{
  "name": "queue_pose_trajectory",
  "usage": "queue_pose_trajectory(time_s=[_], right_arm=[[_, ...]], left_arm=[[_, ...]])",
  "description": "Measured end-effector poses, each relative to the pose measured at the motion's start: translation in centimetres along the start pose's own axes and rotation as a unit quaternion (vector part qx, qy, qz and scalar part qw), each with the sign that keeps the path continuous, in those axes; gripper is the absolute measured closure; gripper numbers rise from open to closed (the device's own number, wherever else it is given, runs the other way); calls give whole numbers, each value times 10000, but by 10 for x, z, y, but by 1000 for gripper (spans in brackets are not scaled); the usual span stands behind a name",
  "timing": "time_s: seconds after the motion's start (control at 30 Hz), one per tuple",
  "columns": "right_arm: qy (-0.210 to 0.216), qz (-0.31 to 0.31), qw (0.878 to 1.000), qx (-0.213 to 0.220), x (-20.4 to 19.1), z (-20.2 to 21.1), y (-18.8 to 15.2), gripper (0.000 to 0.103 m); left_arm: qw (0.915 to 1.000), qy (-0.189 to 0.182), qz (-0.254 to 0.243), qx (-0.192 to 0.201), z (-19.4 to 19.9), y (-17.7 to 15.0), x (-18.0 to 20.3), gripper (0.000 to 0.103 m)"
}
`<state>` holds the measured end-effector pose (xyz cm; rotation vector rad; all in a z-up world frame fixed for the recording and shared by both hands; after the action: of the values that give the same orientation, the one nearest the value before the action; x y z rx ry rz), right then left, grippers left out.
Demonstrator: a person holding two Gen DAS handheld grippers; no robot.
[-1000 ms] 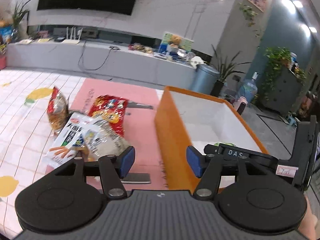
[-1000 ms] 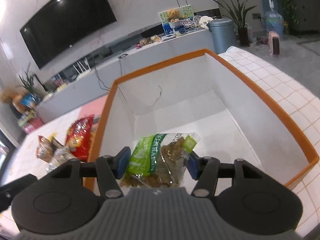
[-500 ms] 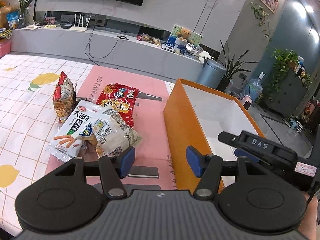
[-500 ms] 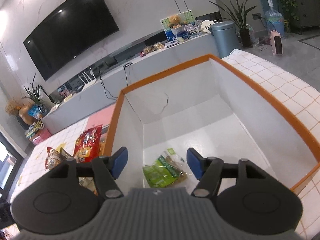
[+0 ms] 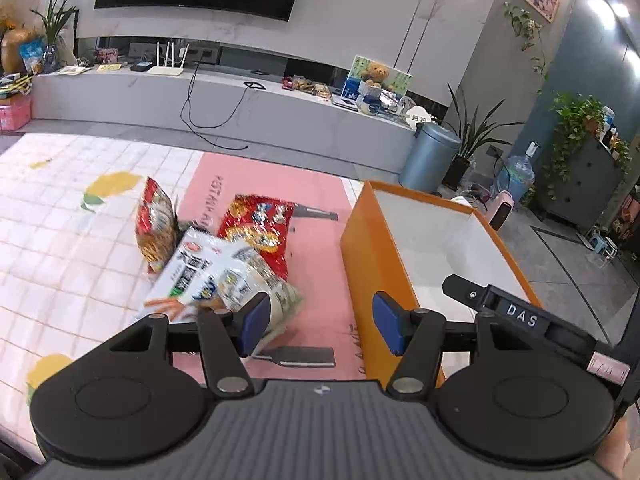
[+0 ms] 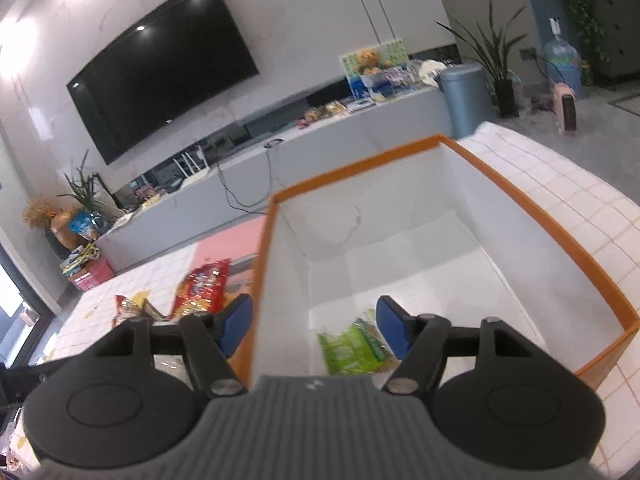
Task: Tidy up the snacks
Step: 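Return to the pile and grasp the white bread bag with the right tool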
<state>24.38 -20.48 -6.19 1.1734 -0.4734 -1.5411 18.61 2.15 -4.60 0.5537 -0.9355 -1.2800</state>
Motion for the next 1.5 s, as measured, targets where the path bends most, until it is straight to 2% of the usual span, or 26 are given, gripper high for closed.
queue_pose_trajectory(time_s=[0.2, 0.33, 0.43, 0.47, 0.53, 0.67, 0.83, 0.93, 1.1, 1.33, 1.5], right_arm=[[296, 564, 9973, 375, -40, 20, 5, 34], [626, 830, 9924, 660, -68, 31, 1, 17], [850, 911, 9889, 814, -88, 35, -5, 13], [924, 960, 9874, 858, -96, 36, -8, 7], [977, 1069, 9848, 964, -109, 35, -13, 4], [799, 1292, 9819, 1131, -125, 23, -30, 3], [897, 1410, 9790, 1170, -139, -5, -54, 3], [944, 1506, 9793, 968, -144, -27, -68, 3], [773, 1899, 9755, 803, -147, -60, -88, 3], [866, 2766, 9545, 704, -158, -91, -107, 3], [857, 3292, 9384, 600, -167, -108, -122, 3]], left_arm=[[9998, 182, -46, 70, 22, 12, -23, 32], [9991, 323, 170, 202, 34, 14, -50, 32], [9972, 480, 467, 334, 40, 14, -77, 32], [9970, 505, 485, 335, 40, 14, -83, 32], [9962, 588, 550, 328, 38, 13, -98, 31], [9949, 669, 668, 357, 31, 9, -120, 27], [9958, 741, 509, 165, 8, -8, -132, 26], [9956, 761, 542, -36, -7, -17, -138, 26], [9948, 741, 683, -121, -22, -28, -153, 27], [9909, 929, 902, -377, -39, -39, -173, 27], [9895, 909, 977, -557, -49, -47, -177, 27]])
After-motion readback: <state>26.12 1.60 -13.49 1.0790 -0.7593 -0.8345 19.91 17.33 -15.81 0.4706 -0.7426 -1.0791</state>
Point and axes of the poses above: each gripper's, at about its wrist camera, not at the fingertips, and z roughly against the way its jaws point, x to its right, y to its top, the point moved 9 cm from there along -z, roughly the way its jaws point, and after that the axes turned 6 degrees about x, right-handed, at the moved point
